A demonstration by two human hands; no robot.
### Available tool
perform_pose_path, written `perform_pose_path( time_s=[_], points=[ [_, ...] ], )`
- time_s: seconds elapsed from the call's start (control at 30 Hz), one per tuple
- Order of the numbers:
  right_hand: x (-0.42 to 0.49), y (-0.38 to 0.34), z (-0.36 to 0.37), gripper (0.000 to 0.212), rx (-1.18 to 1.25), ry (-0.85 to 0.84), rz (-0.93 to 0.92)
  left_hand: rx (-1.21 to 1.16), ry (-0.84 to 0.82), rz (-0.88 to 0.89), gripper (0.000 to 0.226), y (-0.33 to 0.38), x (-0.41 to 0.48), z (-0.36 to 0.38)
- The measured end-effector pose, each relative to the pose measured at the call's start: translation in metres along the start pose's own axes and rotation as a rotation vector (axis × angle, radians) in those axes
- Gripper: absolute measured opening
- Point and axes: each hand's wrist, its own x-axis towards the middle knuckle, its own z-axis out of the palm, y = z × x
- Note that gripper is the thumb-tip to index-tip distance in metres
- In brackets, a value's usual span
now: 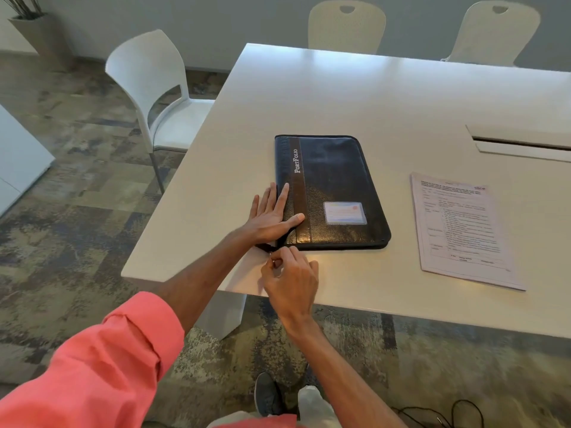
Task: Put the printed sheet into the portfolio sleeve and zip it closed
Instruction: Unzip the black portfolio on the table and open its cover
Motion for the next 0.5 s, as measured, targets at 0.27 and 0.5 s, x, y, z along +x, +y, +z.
perform_pose_path(
  time_s=[0.27,0.5],
  points=[
    [0.005,0.016,-0.015,0.024,-0.019,0.025,-0.050,-0.050,0.041,0.022,0.098,-0.003,0.000,0.002],
    [0.075,0.066,-0.069,0.012,0.037,0.248,0.072,-0.210,0.175,0.055,0.105,0.007,0.006,-0.003]
  ],
)
